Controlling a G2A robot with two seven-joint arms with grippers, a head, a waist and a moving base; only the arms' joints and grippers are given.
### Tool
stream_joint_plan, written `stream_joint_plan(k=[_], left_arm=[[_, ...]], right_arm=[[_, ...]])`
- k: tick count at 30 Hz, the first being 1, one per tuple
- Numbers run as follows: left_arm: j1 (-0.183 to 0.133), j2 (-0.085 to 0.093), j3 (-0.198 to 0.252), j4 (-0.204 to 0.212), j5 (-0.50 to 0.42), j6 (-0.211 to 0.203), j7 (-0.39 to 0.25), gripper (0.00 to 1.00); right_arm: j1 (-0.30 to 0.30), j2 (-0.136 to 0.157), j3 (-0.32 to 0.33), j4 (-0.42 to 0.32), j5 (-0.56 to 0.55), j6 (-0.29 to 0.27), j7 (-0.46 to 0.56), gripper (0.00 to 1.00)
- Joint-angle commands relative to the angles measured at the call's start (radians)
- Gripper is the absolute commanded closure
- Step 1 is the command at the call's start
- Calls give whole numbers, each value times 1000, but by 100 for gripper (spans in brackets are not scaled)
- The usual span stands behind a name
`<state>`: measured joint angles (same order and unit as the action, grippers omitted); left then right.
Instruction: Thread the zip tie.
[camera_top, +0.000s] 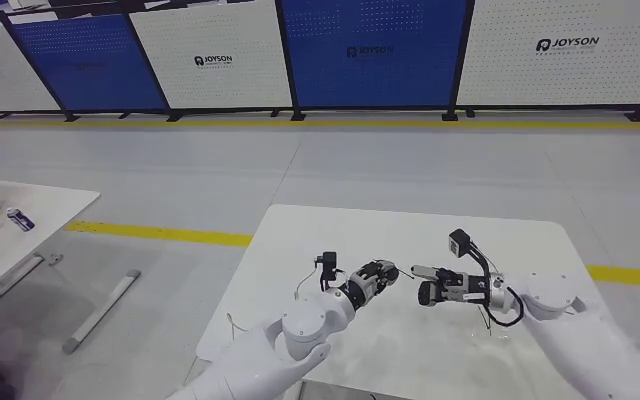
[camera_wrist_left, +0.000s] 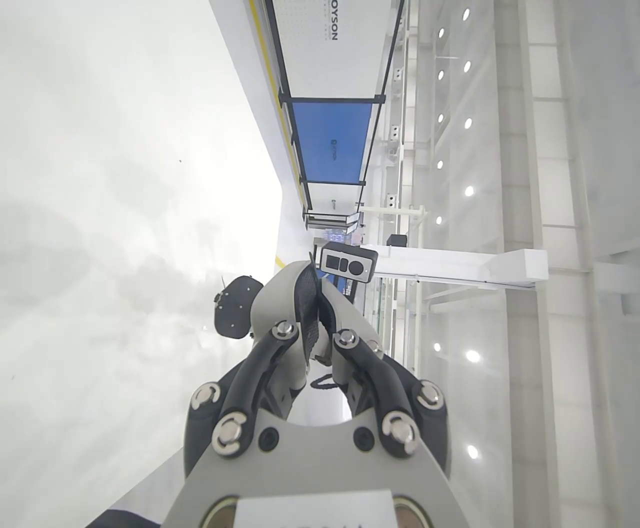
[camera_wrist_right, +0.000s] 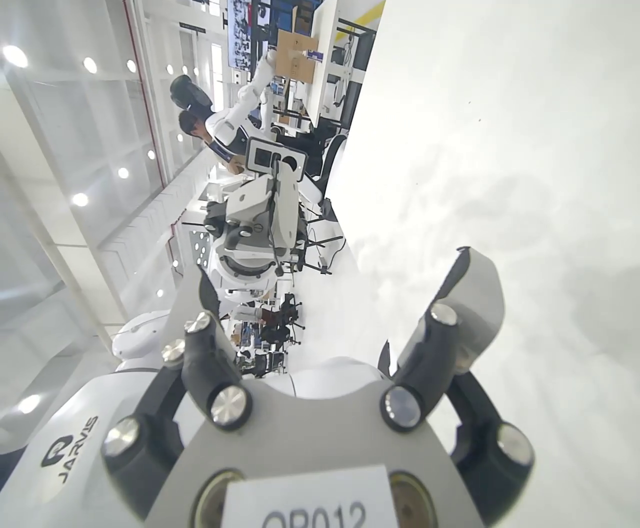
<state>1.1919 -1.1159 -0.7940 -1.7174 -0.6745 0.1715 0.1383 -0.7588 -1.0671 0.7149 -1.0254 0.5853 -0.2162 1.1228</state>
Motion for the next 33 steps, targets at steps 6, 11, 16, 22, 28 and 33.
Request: stream_joint_plan(k=[6, 11, 16, 22, 28, 33], left_arm=[[6, -5, 1, 12, 12, -7, 5, 100], [1, -21, 25, 12, 43, -12, 28, 100], [1, -21, 25, 12, 43, -12, 28, 100], [8, -27, 26, 21, 66, -24, 41, 100], [8, -41, 16, 31, 51, -30, 69, 100], [8, -50, 9, 33, 52, -21, 73, 100]], right_arm=[[-16, 0, 11, -21, -5, -1, -27, 0], [-18, -14, 24, -11, 45, -25, -26, 0], [-18, -14, 24, -11, 45, -25, -26, 0], [-43, -9, 45, -38, 23, -6, -47, 0], [-67, -3, 78, -54, 6, 0, -52, 78], [-81, -2, 97, -69, -2, 11, -46, 92]])
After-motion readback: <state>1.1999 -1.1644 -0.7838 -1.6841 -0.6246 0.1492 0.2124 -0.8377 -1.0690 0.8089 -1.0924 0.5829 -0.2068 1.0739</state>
